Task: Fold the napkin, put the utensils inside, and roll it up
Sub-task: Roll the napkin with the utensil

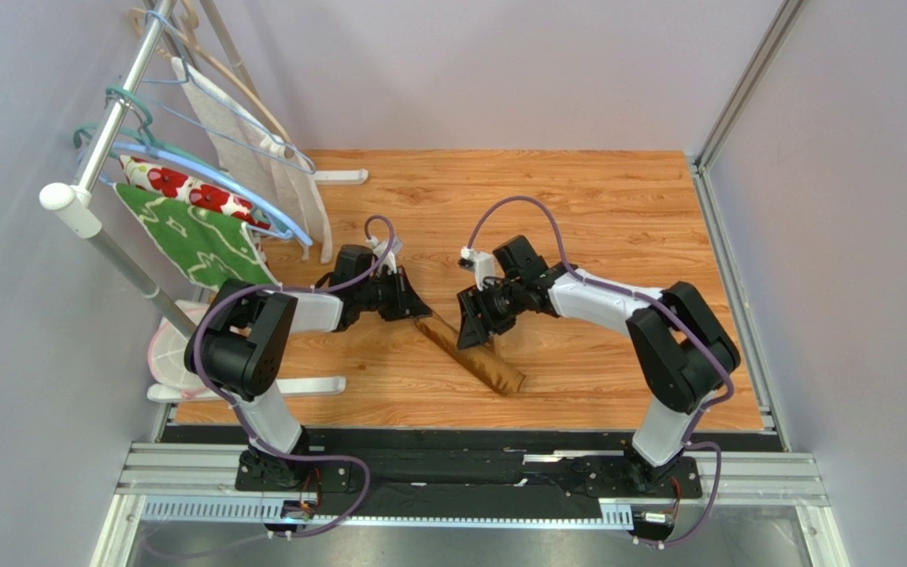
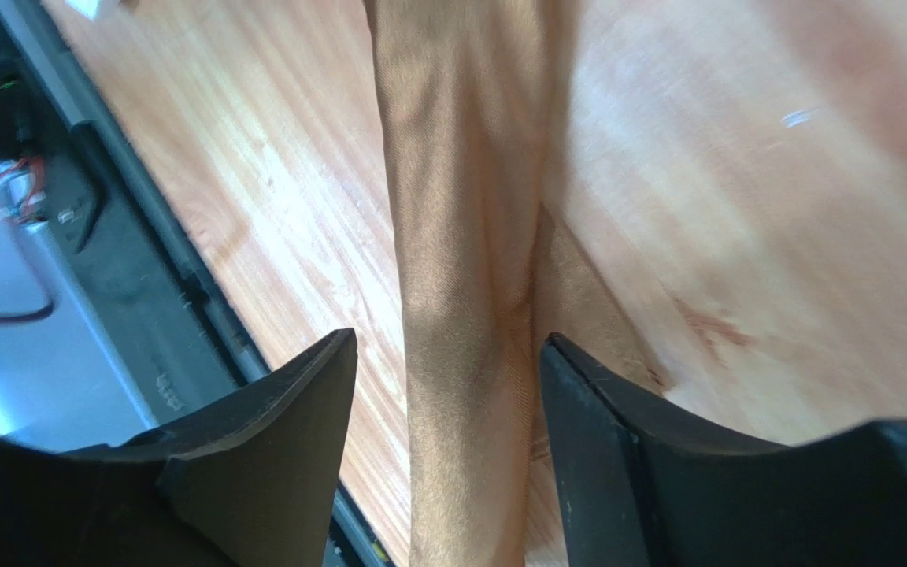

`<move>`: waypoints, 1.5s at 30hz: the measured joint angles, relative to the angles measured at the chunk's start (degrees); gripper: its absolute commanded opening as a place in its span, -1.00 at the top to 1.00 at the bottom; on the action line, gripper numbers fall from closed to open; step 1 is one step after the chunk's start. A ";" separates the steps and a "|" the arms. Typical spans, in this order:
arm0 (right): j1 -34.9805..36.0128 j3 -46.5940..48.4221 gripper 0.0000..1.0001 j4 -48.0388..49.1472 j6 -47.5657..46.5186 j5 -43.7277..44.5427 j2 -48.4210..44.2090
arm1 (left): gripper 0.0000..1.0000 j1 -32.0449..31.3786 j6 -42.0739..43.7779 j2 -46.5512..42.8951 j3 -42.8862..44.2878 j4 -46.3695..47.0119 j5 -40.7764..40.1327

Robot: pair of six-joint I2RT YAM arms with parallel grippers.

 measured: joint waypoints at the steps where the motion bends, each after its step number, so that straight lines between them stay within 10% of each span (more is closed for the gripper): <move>1: 0.59 0.74 -0.25 -1.18 -0.28 2.14 -1.14 | 1.00 0.00 0.02 0.09 0.11 -0.04 0.09; 15: 21.84 6.19 -0.15 -7.26 -7.08 37.53 -2.91 | 1.00 0.00 0.02 0.66 0.74 -0.37 0.39; 33: 22.84 3.67 0.15 -7.06 -9.46 47.32 1.99 | 1.00 0.00 0.07 0.76 0.90 -0.63 0.57; 39: 22.38 2.60 0.64 -5.01 -9.20 44.46 1.75 | -0.32 0.04 0.55 0.76 0.90 -0.46 1.05; 45: 17.20 -0.13 0.76 -1.86 -8.70 33.70 -0.48 | -0.44 1.07 0.90 -3.32 -0.31 -0.66 -0.92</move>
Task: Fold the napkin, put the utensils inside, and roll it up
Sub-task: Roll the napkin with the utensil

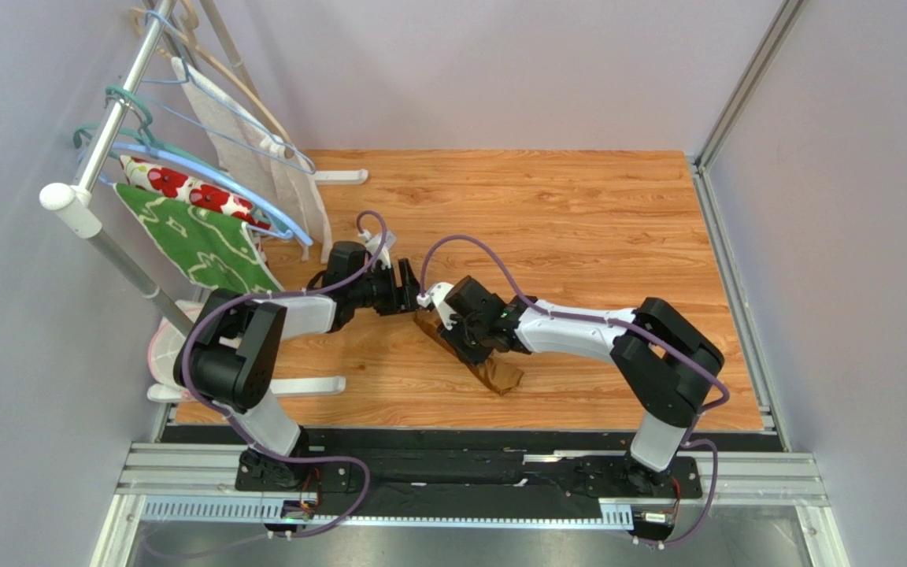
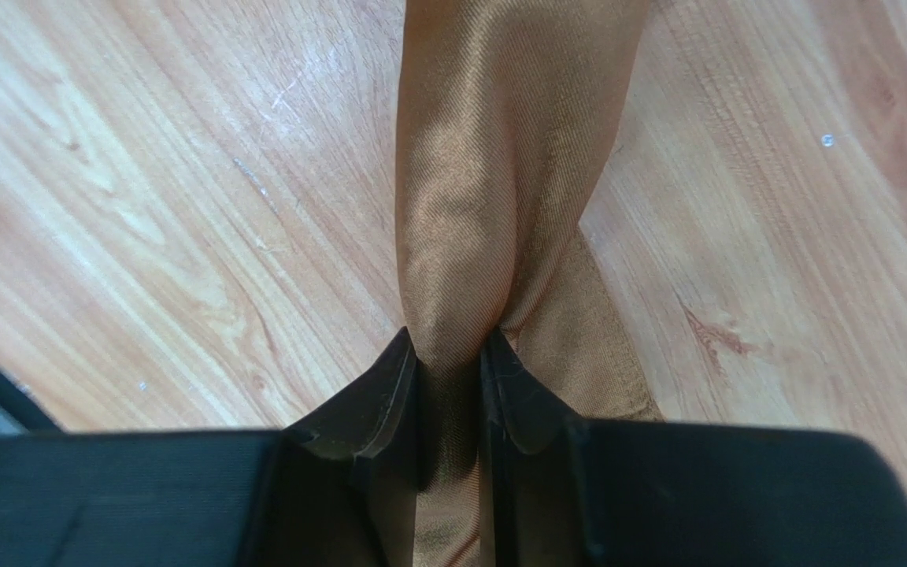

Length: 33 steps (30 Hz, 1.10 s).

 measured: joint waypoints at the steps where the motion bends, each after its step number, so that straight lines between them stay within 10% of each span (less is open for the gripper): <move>1: -1.25 -0.50 0.77 0.68 0.09 -2.38 -0.24 | -0.44 0.26 0.02 -1.18 -0.52 0.02 -0.70; 19: -16.94 -3.63 0.81 9.77 6.49 -43.39 5.97 | -0.29 1.01 -1.60 0.26 -1.99 4.09 0.87; 33: -20.90 -3.37 0.81 13.25 11.21 -52.85 10.64 | -0.03 1.01 -3.28 4.31 -1.55 5.46 4.22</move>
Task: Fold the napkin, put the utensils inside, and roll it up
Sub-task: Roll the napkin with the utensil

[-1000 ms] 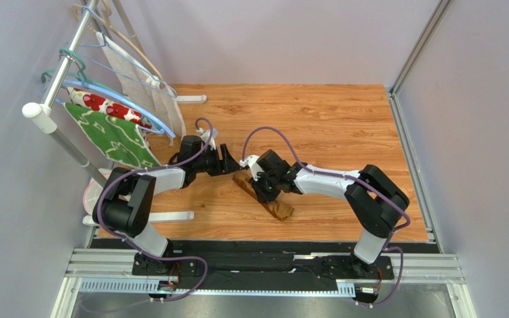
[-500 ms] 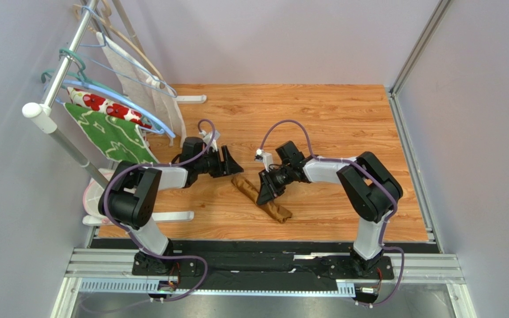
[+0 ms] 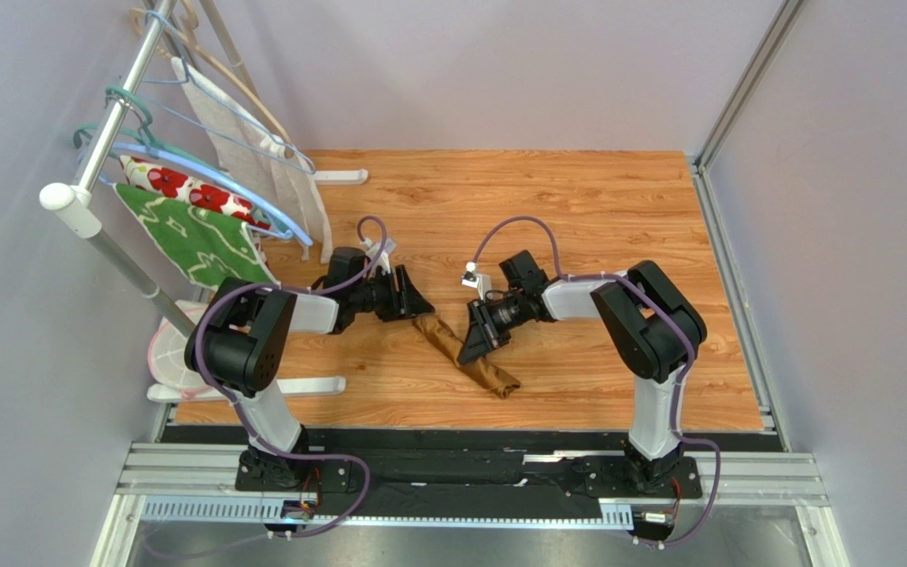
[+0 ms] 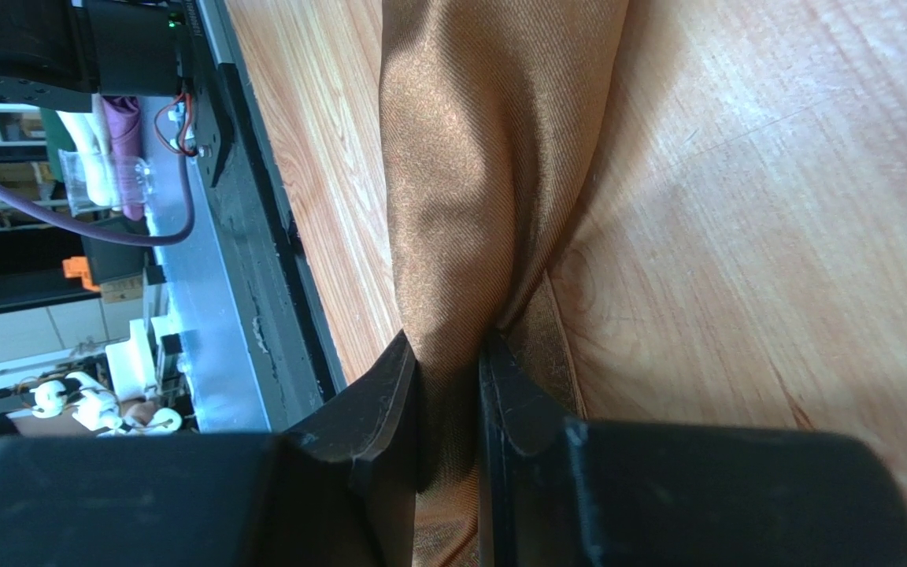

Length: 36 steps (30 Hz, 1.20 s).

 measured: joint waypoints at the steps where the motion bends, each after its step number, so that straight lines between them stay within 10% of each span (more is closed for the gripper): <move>1: -0.07 0.07 0.81 0.17 0.17 -0.37 0.26 | 0.08 0.00 0.00 0.00 0.02 0.02 0.15; 5: -0.33 0.26 0.64 0.22 0.66 -0.85 0.70 | 0.72 0.00 -0.66 0.00 0.07 0.04 0.83; 7: -0.44 0.28 0.17 0.15 0.90 -0.81 0.72 | 1.00 0.00 -0.74 0.11 0.15 0.17 1.29; 16: -0.42 3.34 -0.30 -6.91 0.24 8.44 -5.16 | 1.00 0.00 -0.98 1.51 1.14 0.39 2.03; 36: 26.08 9.16 -0.07 -18.40 -6.78 61.59 -12.07 | 1.00 0.00 -0.90 1.77 1.64 -0.57 2.01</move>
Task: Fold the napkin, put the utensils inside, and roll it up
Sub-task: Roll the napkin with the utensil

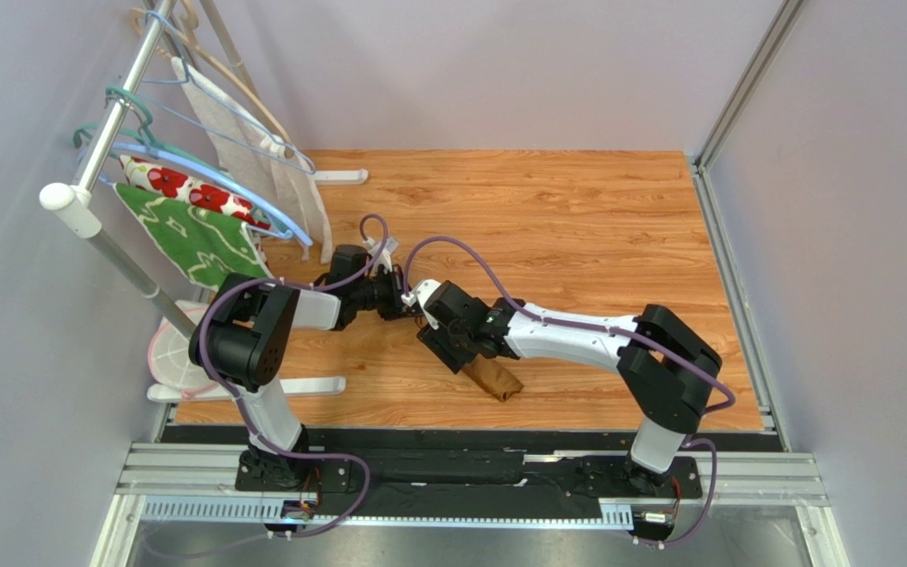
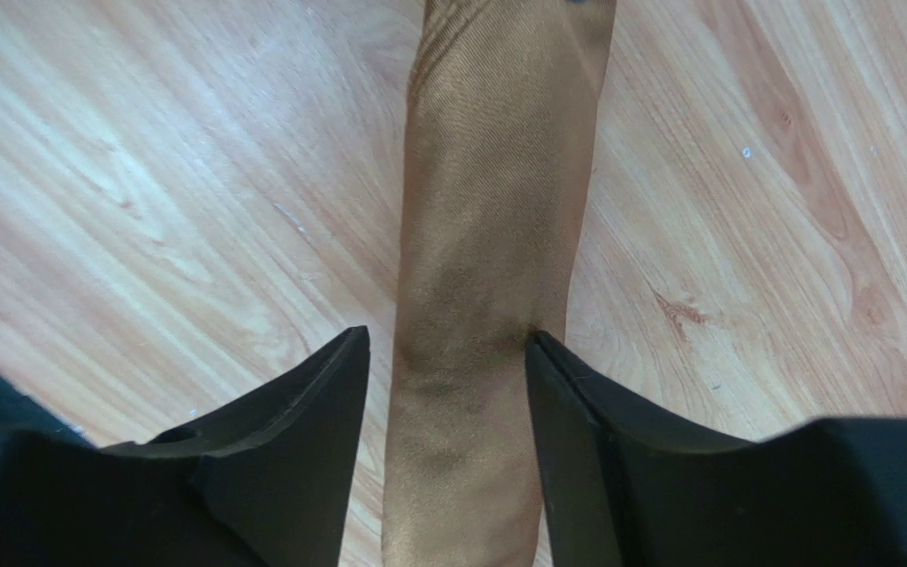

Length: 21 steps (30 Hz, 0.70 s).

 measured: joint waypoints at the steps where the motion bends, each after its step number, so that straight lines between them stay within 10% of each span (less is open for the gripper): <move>1: 0.24 0.00 -0.05 -0.22 -0.13 1.05 0.52 | 1.00 0.00 0.02 0.00 0.00 -0.02 0.00; 15: 1.31 -1.60 0.30 -0.07 -0.66 4.55 4.20 | 0.97 0.00 0.02 0.00 0.02 -0.11 0.00; 21: 0.22 -3.02 0.73 1.97 0.17 2.60 3.61 | -0.13 0.02 0.57 -0.09 0.04 -0.20 -0.07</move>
